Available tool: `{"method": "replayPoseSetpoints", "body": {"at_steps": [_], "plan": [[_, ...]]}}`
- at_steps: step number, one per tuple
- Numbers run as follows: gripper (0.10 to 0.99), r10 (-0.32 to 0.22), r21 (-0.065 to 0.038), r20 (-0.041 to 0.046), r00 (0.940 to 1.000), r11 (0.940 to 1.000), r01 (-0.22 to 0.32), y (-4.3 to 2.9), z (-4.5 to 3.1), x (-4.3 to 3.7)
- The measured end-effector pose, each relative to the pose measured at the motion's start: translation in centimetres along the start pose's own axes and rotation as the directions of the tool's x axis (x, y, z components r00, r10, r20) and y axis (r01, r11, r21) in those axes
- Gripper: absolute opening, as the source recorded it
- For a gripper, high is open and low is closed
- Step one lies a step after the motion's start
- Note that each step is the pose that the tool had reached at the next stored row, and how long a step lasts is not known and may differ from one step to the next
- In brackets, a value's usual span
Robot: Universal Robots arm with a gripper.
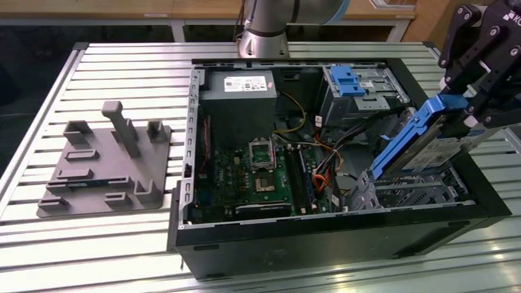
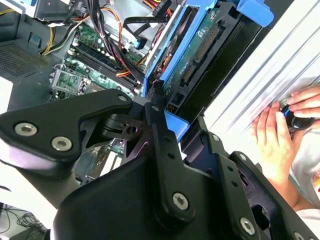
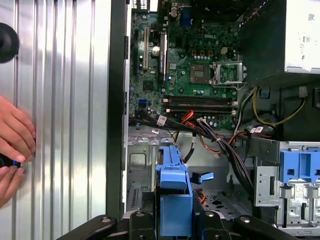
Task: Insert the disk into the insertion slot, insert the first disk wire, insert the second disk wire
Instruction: 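Insert the disk into the insertion slot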
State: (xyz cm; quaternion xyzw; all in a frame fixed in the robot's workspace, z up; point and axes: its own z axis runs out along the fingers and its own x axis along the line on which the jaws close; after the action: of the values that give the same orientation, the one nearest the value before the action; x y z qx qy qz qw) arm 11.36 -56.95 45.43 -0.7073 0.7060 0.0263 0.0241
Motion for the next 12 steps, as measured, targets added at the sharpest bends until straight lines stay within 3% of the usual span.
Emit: {"method": "replayPoseSetpoints", "body": {"at_steps": [12], "plan": [[0.365, 0.0, -0.001, 0.0001, 1.0, 1.0, 0.0, -0.09, 0.86, 0.07]]}}
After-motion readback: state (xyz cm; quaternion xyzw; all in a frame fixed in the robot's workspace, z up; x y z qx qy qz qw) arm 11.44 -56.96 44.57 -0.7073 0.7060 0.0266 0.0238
